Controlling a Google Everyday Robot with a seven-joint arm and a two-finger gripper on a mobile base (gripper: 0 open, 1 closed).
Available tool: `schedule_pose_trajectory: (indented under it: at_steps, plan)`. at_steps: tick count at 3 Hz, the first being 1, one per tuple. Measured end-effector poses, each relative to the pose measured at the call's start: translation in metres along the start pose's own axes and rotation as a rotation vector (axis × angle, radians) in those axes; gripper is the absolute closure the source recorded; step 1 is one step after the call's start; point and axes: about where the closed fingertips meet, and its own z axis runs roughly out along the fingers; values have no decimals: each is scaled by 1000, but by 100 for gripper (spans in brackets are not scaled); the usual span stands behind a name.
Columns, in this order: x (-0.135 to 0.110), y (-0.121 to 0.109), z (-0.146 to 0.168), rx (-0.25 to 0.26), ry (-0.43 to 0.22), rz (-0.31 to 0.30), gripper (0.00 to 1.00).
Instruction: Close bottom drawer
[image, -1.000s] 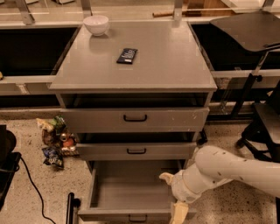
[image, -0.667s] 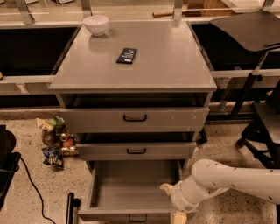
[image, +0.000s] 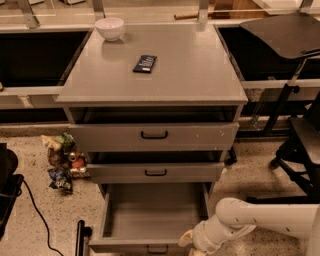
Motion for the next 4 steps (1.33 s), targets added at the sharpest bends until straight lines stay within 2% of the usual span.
schedule_pose_trajectory:
  at_steps: [1, 2, 3, 4]
  plan:
    - [3, 4, 13, -19, -15, 10, 66]
    - [4, 4, 13, -19, -15, 11, 89]
    - [18, -2, 28, -12, -4, 40, 100]
    - [49, -15, 55, 5, 8, 62, 100]
